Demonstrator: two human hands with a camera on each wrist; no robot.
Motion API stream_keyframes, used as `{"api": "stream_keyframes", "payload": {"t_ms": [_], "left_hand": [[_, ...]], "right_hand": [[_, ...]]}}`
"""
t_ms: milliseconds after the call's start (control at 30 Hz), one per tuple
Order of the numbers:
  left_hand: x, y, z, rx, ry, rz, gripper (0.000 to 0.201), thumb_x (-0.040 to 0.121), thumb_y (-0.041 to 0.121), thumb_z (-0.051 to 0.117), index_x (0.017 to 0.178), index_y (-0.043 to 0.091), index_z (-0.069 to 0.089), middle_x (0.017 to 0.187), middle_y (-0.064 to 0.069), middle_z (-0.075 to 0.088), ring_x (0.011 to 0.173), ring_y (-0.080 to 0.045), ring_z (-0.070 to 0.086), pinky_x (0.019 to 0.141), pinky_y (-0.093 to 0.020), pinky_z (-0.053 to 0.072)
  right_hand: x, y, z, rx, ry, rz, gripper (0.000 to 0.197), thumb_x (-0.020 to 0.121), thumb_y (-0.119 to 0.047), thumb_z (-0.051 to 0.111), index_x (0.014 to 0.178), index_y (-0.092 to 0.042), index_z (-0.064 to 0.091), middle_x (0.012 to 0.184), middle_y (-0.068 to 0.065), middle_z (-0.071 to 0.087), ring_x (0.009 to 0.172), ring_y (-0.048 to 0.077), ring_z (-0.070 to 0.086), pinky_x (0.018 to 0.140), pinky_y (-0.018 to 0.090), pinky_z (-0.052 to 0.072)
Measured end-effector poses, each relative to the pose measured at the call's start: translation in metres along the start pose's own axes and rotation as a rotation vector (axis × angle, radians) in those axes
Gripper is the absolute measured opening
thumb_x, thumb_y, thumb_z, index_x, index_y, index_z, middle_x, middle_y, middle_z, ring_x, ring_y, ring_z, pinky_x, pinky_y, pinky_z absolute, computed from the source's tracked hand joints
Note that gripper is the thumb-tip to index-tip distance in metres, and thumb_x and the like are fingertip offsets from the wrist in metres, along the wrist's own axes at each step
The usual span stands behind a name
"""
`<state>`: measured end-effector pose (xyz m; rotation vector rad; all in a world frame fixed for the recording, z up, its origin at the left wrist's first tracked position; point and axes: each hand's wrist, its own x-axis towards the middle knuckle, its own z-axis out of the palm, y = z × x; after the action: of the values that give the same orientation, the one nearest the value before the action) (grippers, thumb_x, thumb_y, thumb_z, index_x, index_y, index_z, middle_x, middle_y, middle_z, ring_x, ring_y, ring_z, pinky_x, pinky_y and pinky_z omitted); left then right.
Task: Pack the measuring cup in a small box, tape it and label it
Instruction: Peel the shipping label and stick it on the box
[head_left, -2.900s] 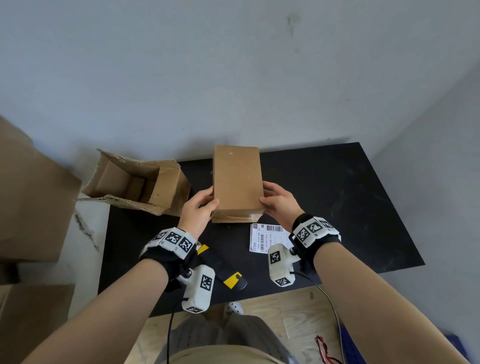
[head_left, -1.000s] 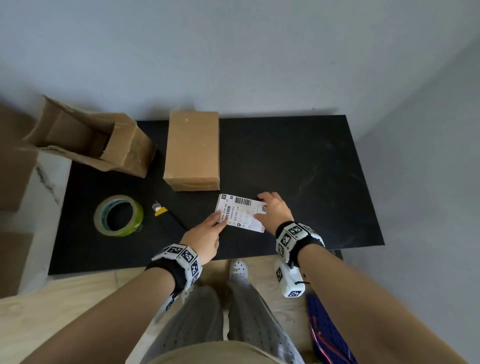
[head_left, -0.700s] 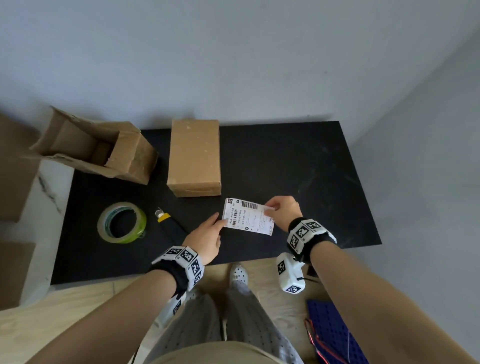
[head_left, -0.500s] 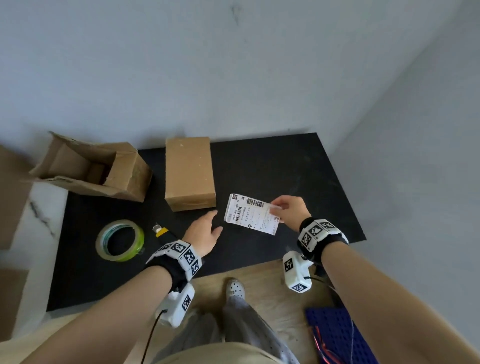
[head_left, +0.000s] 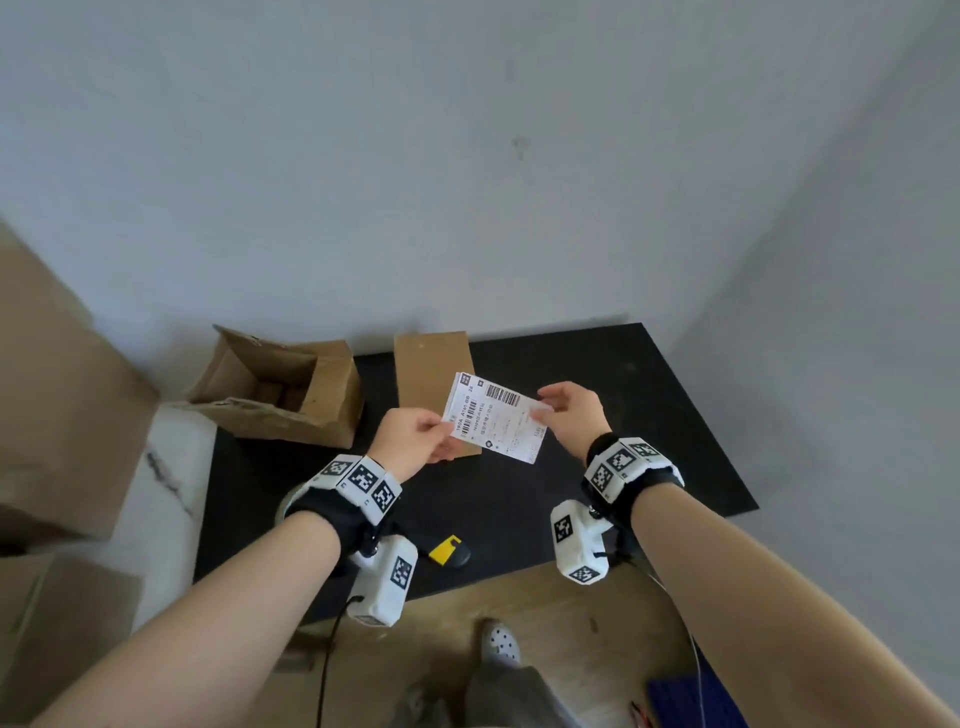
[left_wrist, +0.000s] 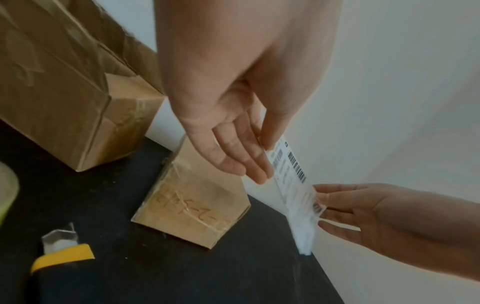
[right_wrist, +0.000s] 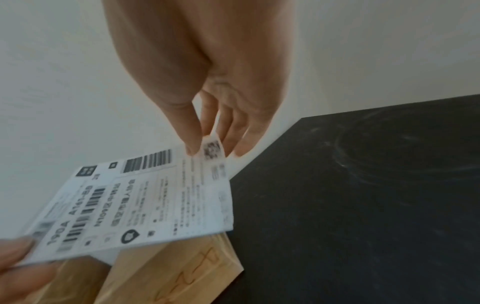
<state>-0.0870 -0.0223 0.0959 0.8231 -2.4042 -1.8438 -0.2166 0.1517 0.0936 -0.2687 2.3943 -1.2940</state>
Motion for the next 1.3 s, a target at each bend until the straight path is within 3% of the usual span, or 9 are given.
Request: {"api": "stream_keyframes", "payload": {"t_ms": [67, 133, 267, 433, 633, 800, 1033, 1133, 1300], "left_hand": [[-0.003, 0.0, -0.014, -0.042, 0.031, -0.008, 0.017, 0.094, 0.009, 0.052, 0.101, 0.002, 0.066, 0.082, -0.006, 0.069, 0.058, -0.001, 0.067, 0.051, -0.011, 0.05], [-0.003, 0.0, -0.024, -0.072, 0.044, -0.018, 0.019, 0.095, 0.009, 0.05, 0.106, 0.002, 0.064, 0.091, -0.011, 0.07, 0.067, -0.008, 0.069, 0.055, -0.014, 0.054], [0.001, 0.003, -0.037, -0.135, 0.057, -0.027, 0.021, 0.096, 0.008, 0.048, 0.108, 0.002, 0.063, 0.093, -0.012, 0.071, 0.078, -0.017, 0.071, 0.068, -0.024, 0.058], [0.007, 0.011, -0.044, -0.191, 0.098, 0.023, 0.013, 0.093, 0.008, 0.054, 0.095, 0.001, 0.065, 0.085, -0.014, 0.071, 0.065, -0.01, 0.07, 0.064, -0.021, 0.057], [0.016, 0.015, -0.048, -0.234, 0.147, 0.05, 0.008, 0.087, 0.008, 0.062, 0.082, 0.01, 0.068, 0.08, -0.007, 0.071, 0.071, -0.012, 0.07, 0.074, -0.027, 0.057], [0.021, 0.016, -0.044, -0.248, 0.163, 0.055, 0.01, 0.088, 0.008, 0.062, 0.092, 0.003, 0.069, 0.085, -0.008, 0.072, 0.073, -0.012, 0.071, 0.072, -0.023, 0.057], [0.021, 0.013, -0.044, -0.264, 0.185, 0.015, 0.014, 0.089, 0.003, 0.058, 0.1, -0.003, 0.065, 0.089, -0.017, 0.07, 0.068, -0.011, 0.07, 0.064, -0.018, 0.056], [0.02, 0.007, -0.045, -0.232, 0.242, -0.015, 0.01, 0.089, 0.002, 0.058, 0.097, -0.002, 0.064, 0.087, -0.014, 0.07, 0.068, -0.011, 0.07, 0.059, -0.016, 0.054], [0.014, -0.007, -0.05, -0.232, 0.299, -0.078, 0.005, 0.088, 0.004, 0.06, 0.088, 0.006, 0.065, 0.086, -0.012, 0.071, 0.077, -0.017, 0.071, 0.074, -0.027, 0.057]], "right_hand": [[-0.002, -0.015, 0.012, -0.061, 0.049, -0.064, 0.038, 0.082, -0.009, 0.068, 0.119, -0.008, 0.057, 0.108, 0.001, 0.059, 0.101, 0.016, 0.058, 0.092, 0.029, 0.048], [-0.004, -0.032, 0.023, -0.073, 0.042, -0.141, 0.034, 0.083, -0.009, 0.067, 0.116, -0.009, 0.06, 0.109, 0.0, 0.062, 0.102, 0.014, 0.058, 0.093, 0.028, 0.047], [-0.008, -0.062, 0.045, -0.038, -0.177, -0.223, 0.02, 0.084, -0.009, 0.067, 0.104, -0.009, 0.069, 0.104, 0.004, 0.069, 0.097, 0.013, 0.064, 0.092, 0.029, 0.05], [-0.002, -0.076, 0.064, -0.037, -0.331, -0.25, 0.023, 0.079, -0.014, 0.073, 0.102, -0.01, 0.071, 0.101, 0.002, 0.07, 0.097, 0.012, 0.065, 0.093, 0.031, 0.051], [0.006, -0.08, 0.067, 0.025, -0.39, -0.263, 0.019, 0.077, -0.02, 0.076, 0.094, -0.012, 0.074, 0.091, -0.001, 0.071, 0.089, 0.009, 0.066, 0.088, 0.028, 0.052], [0.013, -0.078, 0.068, 0.077, -0.403, -0.227, 0.018, 0.08, -0.022, 0.074, 0.093, -0.01, 0.074, 0.084, -0.002, 0.071, 0.076, 0.003, 0.063, 0.073, 0.019, 0.05], [0.017, -0.076, 0.076, 0.154, -0.353, -0.154, 0.017, 0.087, -0.014, 0.065, 0.095, 0.0, 0.071, 0.091, 0.017, 0.07, 0.084, 0.021, 0.065, 0.084, 0.035, 0.056], [0.02, -0.074, 0.079, 0.179, -0.314, -0.113, 0.016, 0.09, -0.011, 0.061, 0.098, 0.001, 0.069, 0.092, 0.014, 0.068, 0.087, 0.024, 0.066, 0.083, 0.036, 0.057], [0.021, -0.067, 0.081, 0.254, -0.244, -0.018, 0.009, 0.092, -0.01, 0.058, 0.086, -0.008, 0.065, 0.1, 0.019, 0.067, 0.094, 0.032, 0.066, 0.084, 0.041, 0.056]]}}
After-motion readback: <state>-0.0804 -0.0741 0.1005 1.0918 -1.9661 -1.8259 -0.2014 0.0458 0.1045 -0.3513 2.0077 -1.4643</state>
